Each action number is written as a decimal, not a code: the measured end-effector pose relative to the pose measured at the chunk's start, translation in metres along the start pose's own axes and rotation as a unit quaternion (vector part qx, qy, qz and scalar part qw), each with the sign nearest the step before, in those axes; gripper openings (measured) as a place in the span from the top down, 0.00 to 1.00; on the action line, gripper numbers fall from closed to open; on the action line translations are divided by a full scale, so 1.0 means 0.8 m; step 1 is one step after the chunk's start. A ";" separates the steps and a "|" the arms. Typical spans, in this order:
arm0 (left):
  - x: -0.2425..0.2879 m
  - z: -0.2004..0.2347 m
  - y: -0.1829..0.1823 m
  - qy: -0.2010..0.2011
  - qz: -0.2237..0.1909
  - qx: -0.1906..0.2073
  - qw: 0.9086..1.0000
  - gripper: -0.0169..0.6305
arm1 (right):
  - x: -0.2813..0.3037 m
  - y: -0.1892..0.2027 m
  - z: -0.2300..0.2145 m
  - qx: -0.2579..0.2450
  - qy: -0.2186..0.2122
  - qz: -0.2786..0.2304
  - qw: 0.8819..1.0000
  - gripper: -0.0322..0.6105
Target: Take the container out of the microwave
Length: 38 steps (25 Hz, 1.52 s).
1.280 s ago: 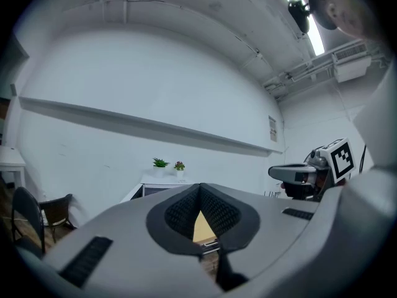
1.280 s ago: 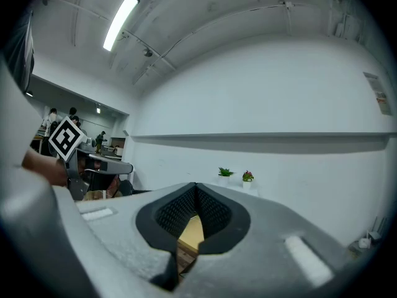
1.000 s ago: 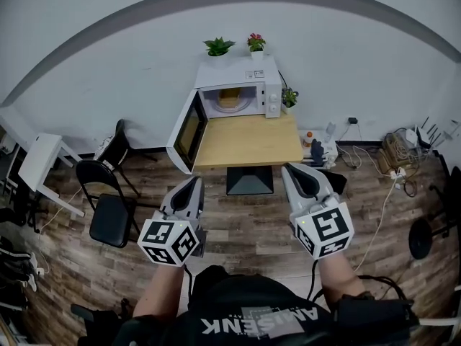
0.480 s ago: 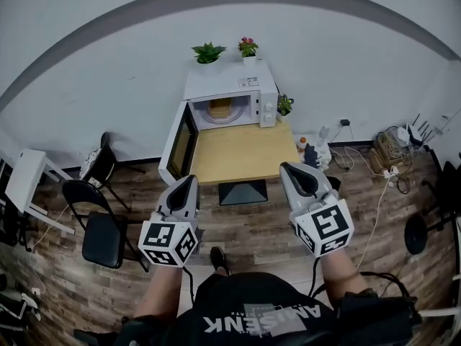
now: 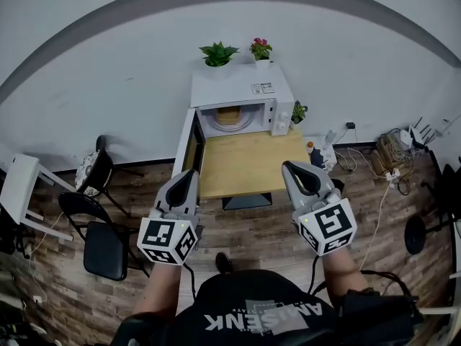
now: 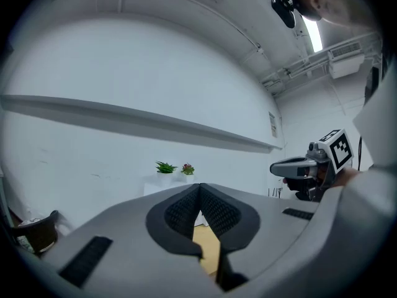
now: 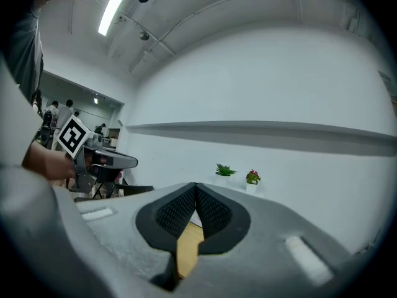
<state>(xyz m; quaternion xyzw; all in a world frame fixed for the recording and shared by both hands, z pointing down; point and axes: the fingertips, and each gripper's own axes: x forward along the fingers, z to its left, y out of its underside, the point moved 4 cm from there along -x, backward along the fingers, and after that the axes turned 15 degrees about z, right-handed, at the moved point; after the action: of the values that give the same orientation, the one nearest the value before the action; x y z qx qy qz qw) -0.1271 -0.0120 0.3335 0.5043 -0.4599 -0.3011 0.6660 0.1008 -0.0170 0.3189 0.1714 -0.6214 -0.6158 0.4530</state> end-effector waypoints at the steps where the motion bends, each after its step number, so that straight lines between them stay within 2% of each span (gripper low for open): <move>1: 0.004 0.010 -0.003 0.002 -0.002 -0.002 1.000 0.97 | 0.010 -0.004 0.001 0.002 0.002 0.002 1.000 0.95; 8: 0.034 0.069 -0.011 0.000 0.013 0.005 1.000 0.97 | 0.066 -0.024 0.005 0.002 0.015 0.018 1.000 0.95; 16: 0.058 0.126 -0.011 0.020 0.027 0.018 0.999 0.97 | 0.128 -0.047 0.015 0.009 0.023 0.024 0.999 0.95; 23: 0.076 0.153 -0.013 0.026 0.017 -0.008 0.999 0.97 | 0.170 -0.053 0.007 0.008 0.018 0.041 0.999 0.95; 27: 0.094 0.159 -0.015 0.007 0.025 0.000 1.000 0.97 | 0.197 -0.055 -0.010 0.008 0.000 0.035 0.999 0.95; 31: 0.113 0.160 -0.023 -0.014 0.032 -0.013 0.999 0.97 | 0.227 -0.062 -0.039 -0.012 -0.024 0.030 0.999 0.95; 35: 0.132 0.153 -0.037 -0.053 0.039 0.003 0.998 0.97 | 0.259 -0.071 -0.081 -0.029 -0.055 0.024 0.998 0.95; 38: 0.142 0.149 -0.044 -0.076 0.037 -0.004 0.996 0.97 | 0.285 -0.073 -0.107 -0.039 -0.071 0.020 0.997 0.94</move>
<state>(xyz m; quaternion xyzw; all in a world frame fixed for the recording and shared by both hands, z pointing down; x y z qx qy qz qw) -0.1894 -0.1684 0.3434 0.4599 -0.5264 -0.3150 0.6420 0.0260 -0.2558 0.3313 0.0976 -0.6309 -0.6407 0.4265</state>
